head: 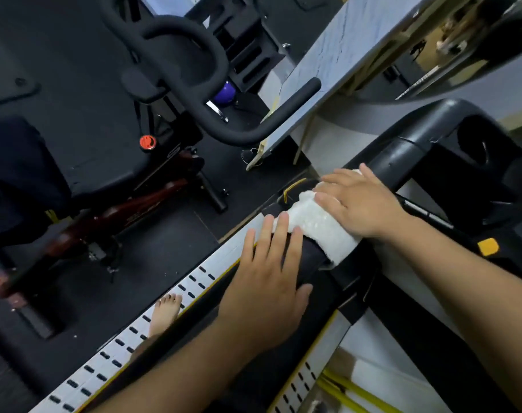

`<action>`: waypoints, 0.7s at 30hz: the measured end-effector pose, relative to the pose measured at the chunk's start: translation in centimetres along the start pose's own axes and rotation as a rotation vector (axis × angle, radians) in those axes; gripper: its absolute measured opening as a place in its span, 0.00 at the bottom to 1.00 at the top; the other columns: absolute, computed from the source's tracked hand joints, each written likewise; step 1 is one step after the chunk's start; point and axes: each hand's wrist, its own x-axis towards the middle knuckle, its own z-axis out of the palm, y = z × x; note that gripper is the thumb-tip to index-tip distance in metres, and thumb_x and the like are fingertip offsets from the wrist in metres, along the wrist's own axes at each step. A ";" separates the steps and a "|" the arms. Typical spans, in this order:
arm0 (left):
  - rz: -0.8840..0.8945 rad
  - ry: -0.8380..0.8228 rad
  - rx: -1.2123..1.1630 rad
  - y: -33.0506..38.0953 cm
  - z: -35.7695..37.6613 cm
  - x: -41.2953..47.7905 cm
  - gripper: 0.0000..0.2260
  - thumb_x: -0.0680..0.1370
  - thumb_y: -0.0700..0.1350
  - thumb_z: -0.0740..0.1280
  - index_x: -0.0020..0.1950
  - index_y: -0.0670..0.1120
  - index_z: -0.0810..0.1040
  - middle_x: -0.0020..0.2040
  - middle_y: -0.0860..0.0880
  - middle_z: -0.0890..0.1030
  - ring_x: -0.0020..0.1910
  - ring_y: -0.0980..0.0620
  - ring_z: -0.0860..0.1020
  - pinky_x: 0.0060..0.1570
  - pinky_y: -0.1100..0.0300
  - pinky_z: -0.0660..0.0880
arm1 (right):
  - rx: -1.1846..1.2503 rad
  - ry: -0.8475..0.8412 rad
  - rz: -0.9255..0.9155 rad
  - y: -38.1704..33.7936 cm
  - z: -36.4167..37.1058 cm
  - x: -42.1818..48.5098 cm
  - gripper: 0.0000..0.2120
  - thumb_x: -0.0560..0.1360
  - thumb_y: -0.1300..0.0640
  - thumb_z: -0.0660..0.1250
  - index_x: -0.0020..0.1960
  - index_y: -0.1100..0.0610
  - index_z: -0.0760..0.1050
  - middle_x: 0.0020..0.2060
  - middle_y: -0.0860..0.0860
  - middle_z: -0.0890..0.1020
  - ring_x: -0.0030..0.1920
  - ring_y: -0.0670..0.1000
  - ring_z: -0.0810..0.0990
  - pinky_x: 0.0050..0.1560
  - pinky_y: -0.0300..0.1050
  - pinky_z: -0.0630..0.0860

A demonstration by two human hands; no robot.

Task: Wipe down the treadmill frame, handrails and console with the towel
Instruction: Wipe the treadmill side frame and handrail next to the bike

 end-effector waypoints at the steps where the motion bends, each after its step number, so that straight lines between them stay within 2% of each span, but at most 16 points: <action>1: -0.003 0.008 -0.008 -0.3 0.2 -0.3 0.35 0.78 0.58 0.57 0.78 0.38 0.57 0.79 0.36 0.57 0.77 0.36 0.58 0.74 0.38 0.59 | 0.002 -0.015 0.040 0.1 -0.1 0.3 0.25 0.81 0.38 0.43 0.70 0.41 0.69 0.74 0.45 0.66 0.76 0.47 0.56 0.76 0.55 0.40; 3: -0.011 -0.013 -0.041 -0.6 0.4 -0.9 0.35 0.78 0.58 0.60 0.78 0.38 0.57 0.78 0.36 0.60 0.76 0.37 0.62 0.73 0.40 0.63 | 0.031 0.031 0.044 -1.0 0.0 -0.6 0.23 0.82 0.41 0.44 0.72 0.43 0.67 0.75 0.46 0.64 0.77 0.48 0.55 0.76 0.56 0.39; 6: -0.012 -0.069 -0.086 -0.7 0.8 -1.3 0.38 0.78 0.57 0.62 0.79 0.39 0.52 0.78 0.36 0.59 0.75 0.37 0.63 0.71 0.42 0.65 | 0.063 0.113 -0.108 -3.7 1.0 -4.6 0.23 0.82 0.46 0.46 0.73 0.47 0.67 0.72 0.48 0.69 0.75 0.54 0.59 0.75 0.61 0.47; 8: -0.011 -0.085 -0.099 -0.6 0.8 -1.4 0.38 0.77 0.57 0.64 0.79 0.38 0.53 0.77 0.35 0.61 0.73 0.35 0.65 0.68 0.40 0.68 | 0.058 0.101 -0.149 -4.1 1.4 -6.2 0.22 0.82 0.47 0.48 0.73 0.49 0.67 0.72 0.49 0.68 0.75 0.56 0.59 0.75 0.62 0.49; 10: -0.024 -0.087 -0.110 -0.6 0.7 -1.3 0.39 0.75 0.56 0.67 0.78 0.38 0.57 0.75 0.35 0.64 0.71 0.35 0.69 0.66 0.40 0.71 | 0.012 0.061 -0.192 -3.1 0.8 -5.5 0.23 0.82 0.46 0.48 0.73 0.49 0.66 0.71 0.48 0.67 0.74 0.56 0.60 0.75 0.60 0.51; 13: -0.025 -0.100 -0.126 -0.7 0.7 -1.4 0.39 0.75 0.55 0.68 0.78 0.38 0.58 0.75 0.35 0.65 0.70 0.34 0.70 0.65 0.39 0.72 | -0.063 0.008 -0.176 -1.4 -0.4 -1.7 0.23 0.81 0.44 0.46 0.68 0.47 0.72 0.67 0.47 0.73 0.70 0.53 0.65 0.73 0.56 0.53; 16: -0.049 -0.134 -0.150 -0.8 0.5 -1.4 0.39 0.74 0.55 0.69 0.79 0.40 0.56 0.76 0.36 0.65 0.68 0.32 0.70 0.63 0.38 0.73 | -0.112 -0.193 -0.019 -2.0 -1.5 2.9 0.21 0.79 0.42 0.47 0.59 0.42 0.76 0.62 0.46 0.78 0.67 0.52 0.69 0.69 0.54 0.56; 18: -0.074 -0.148 -0.178 -0.7 0.4 -1.3 0.41 0.74 0.56 0.69 0.79 0.42 0.54 0.75 0.37 0.65 0.67 0.30 0.71 0.62 0.36 0.73 | -0.171 -0.331 0.034 -3.7 -1.4 4.7 0.20 0.77 0.39 0.48 0.59 0.38 0.76 0.62 0.47 0.78 0.66 0.51 0.70 0.66 0.50 0.60; 21: -0.134 -0.222 -0.239 -0.9 0.3 -1.1 0.43 0.71 0.58 0.70 0.78 0.44 0.53 0.72 0.36 0.70 0.64 0.30 0.74 0.60 0.36 0.74 | -0.147 -0.321 -0.059 -5.9 -1.1 3.8 0.22 0.78 0.37 0.48 0.61 0.39 0.77 0.62 0.47 0.79 0.65 0.51 0.72 0.66 0.49 0.63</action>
